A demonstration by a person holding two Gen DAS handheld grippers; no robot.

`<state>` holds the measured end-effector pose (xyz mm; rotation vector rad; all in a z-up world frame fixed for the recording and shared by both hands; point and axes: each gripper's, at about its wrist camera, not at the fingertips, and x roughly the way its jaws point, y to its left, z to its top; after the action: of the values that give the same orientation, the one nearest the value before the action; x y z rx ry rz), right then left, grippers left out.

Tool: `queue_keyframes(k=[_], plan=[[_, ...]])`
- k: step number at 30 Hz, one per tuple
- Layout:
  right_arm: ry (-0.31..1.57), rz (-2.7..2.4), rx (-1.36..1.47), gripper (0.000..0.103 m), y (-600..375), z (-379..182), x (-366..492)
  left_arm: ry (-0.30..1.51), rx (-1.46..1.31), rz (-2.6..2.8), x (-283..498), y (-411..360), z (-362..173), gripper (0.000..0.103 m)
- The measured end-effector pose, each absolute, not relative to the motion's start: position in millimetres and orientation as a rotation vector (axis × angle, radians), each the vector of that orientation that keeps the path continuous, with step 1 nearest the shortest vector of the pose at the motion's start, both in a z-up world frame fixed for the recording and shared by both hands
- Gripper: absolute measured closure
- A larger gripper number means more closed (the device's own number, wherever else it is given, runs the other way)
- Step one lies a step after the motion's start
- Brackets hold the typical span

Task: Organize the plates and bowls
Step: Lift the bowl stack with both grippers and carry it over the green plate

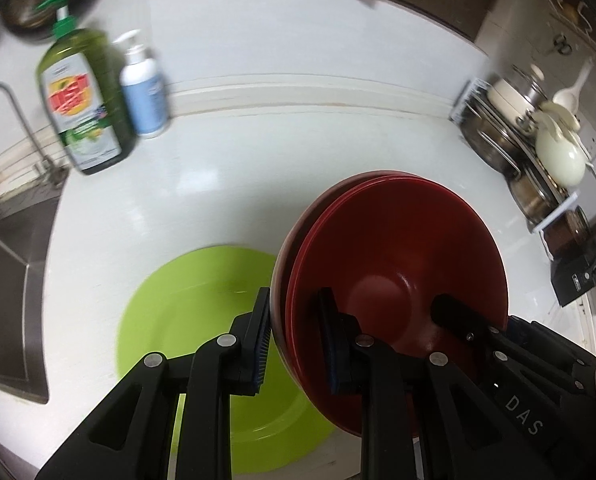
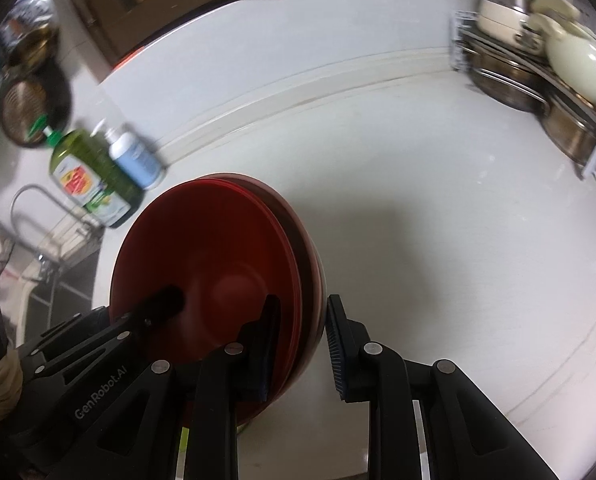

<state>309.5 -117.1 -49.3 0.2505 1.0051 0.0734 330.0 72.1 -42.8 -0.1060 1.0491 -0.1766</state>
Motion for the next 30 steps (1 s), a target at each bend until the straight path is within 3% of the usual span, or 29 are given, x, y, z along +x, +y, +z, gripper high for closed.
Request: queue_keyframes(k=[14,30], plan=[[1.040,0.188,0.194,0.078,-37.0,-53.8,299.7,1.077,-0.150,-0.089,311.6,148.5,-54.8,0.080],[1.151,0.199,0.176,0.078,5.3,-87.3,307.1,1.201,-0.157,-0.089,320.0,167.4,-94.9,0.080]])
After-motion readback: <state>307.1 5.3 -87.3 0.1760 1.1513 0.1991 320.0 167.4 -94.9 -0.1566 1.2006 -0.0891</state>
